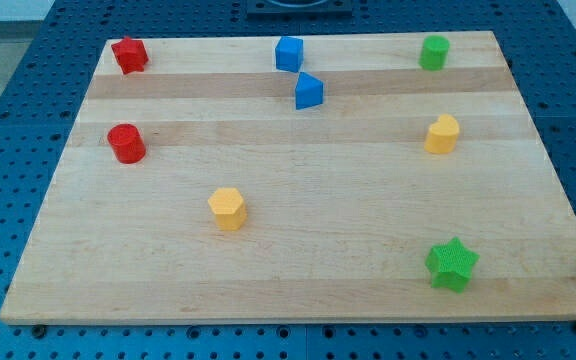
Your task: Push the green star bottom of the yellow hexagon
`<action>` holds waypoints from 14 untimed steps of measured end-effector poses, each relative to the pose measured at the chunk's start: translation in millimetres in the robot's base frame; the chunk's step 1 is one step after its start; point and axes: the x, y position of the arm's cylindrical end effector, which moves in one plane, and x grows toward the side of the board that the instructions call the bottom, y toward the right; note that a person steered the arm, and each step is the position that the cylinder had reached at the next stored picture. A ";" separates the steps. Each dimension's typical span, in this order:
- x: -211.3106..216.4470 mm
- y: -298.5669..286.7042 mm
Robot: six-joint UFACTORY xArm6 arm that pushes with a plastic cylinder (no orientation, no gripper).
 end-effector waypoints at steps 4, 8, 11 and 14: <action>0.0 -142.1; -10.8 -245.2; -37.5 -198.5; -33.1 -262.4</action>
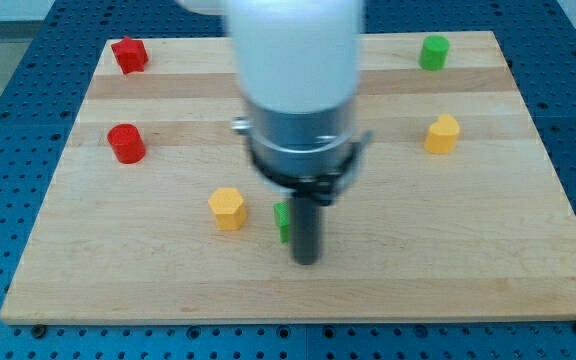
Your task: Push the green star bottom of the yellow hexagon
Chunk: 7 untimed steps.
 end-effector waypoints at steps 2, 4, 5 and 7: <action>-52.4 23.2; -19.9 -78.8; -20.4 -43.7; -4.0 -89.8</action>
